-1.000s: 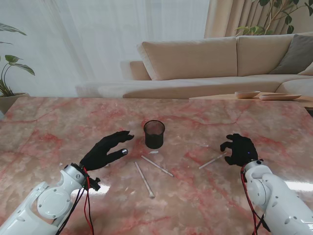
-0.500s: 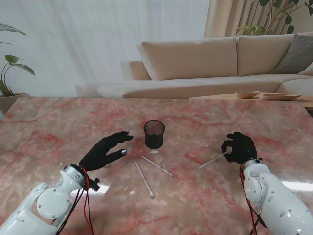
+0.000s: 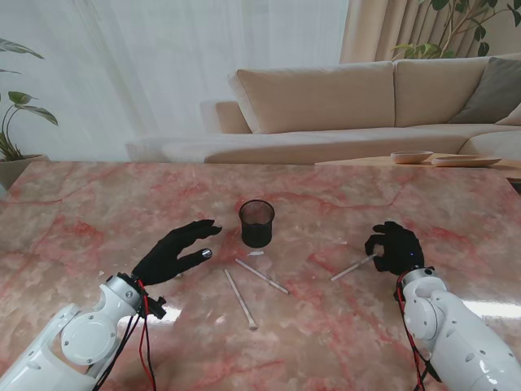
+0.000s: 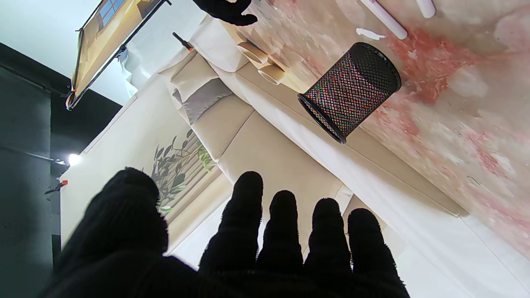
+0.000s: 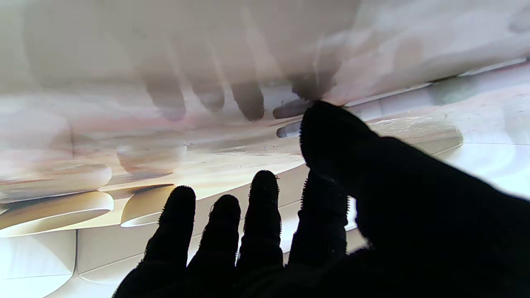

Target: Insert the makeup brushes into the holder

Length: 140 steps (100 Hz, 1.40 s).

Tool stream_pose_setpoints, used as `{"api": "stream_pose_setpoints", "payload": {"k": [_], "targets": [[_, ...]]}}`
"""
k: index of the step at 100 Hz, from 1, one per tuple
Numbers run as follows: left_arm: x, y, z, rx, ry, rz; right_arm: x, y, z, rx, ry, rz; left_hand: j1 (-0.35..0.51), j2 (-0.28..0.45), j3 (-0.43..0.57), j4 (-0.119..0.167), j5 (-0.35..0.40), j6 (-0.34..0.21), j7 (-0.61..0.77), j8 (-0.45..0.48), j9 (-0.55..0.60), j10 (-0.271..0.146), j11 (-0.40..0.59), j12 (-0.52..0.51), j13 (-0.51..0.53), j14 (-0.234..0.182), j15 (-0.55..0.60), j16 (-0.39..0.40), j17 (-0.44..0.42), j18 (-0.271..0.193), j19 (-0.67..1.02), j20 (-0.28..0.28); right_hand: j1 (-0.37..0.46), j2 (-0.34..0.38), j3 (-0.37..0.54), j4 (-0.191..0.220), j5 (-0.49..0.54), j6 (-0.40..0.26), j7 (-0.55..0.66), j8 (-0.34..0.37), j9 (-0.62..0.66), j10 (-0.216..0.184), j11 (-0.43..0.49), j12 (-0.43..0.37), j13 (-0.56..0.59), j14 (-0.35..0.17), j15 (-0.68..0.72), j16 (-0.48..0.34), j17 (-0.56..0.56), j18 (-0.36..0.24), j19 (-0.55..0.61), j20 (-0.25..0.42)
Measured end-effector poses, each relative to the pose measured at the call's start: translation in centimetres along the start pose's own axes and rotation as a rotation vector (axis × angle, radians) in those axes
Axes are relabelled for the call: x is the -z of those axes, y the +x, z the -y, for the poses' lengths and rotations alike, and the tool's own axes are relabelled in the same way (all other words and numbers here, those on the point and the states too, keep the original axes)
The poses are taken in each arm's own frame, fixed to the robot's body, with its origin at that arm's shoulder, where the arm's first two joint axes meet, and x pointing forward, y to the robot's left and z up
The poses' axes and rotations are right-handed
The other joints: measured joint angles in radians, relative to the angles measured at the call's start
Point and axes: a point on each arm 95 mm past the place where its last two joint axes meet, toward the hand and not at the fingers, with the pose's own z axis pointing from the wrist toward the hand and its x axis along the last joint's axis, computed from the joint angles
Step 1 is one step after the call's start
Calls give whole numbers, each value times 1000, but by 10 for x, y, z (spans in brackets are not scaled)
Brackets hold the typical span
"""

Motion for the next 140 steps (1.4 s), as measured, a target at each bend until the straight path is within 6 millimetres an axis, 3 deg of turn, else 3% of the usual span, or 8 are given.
{"api": "stream_pose_setpoints", "payload": {"k": [25, 47, 97, 125, 140], "targets": [[0, 0, 0, -2, -1, -1, 1, 0, 1, -25, 6, -5, 0, 0, 0, 0, 0, 0, 0, 0, 0, 0, 0, 0, 0, 0, 0, 0, 0, 0, 0, 0, 25, 2, 30, -2, 2, -40, -1, -25, 25, -3, -6, 0, 1, -2, 1, 2, 9, 0, 6, 0], [0, 0, 0, -4, -3, -2, 2, 1, 2, -39, 11, -13, 0, 0, 0, 0, 0, 0, 0, 0, 0, 0, 0, 0, 0, 0, 0, 0, 0, 0, 0, 0, 48, 24, 27, -2, 2, -77, 36, -138, 38, -5, -10, 0, 21, -4, 10, 2, 9, 1, 8, 0], [1, 0, 0, -5, -2, -3, 7, 2, 3, -53, 11, 14, 0, 0, 0, 0, 0, 0, 1, 0, 0, 0, 0, 0, 0, 0, 0, 0, 0, 0, 0, 0, -5, 53, -91, -2, 0, -82, 31, -266, 59, -6, -22, 0, 22, -6, 10, 12, 10, 11, 10, 1], [1, -1, 0, -2, 2, -3, 7, 4, 2, -32, 9, 14, 0, 0, 0, 0, 0, 0, 1, 0, 0, 0, 0, 0, 0, 0, 0, 0, 0, 0, 0, 0, -12, 53, -96, -2, -1, -86, 47, -265, 79, -6, -24, 0, 31, -6, 8, 13, 10, 11, 10, 13], [2, -2, 0, -2, 3, 0, 6, 3, 5, -30, -7, 24, 0, 0, 0, 0, 0, 0, 2, 0, 0, 0, 0, 0, 0, 0, 0, 0, 0, 0, 0, 0, -56, 61, -94, -11, 2, -123, 59, -243, 85, -6, -23, 0, 32, -6, 7, 13, 11, 11, 10, 13]]}}
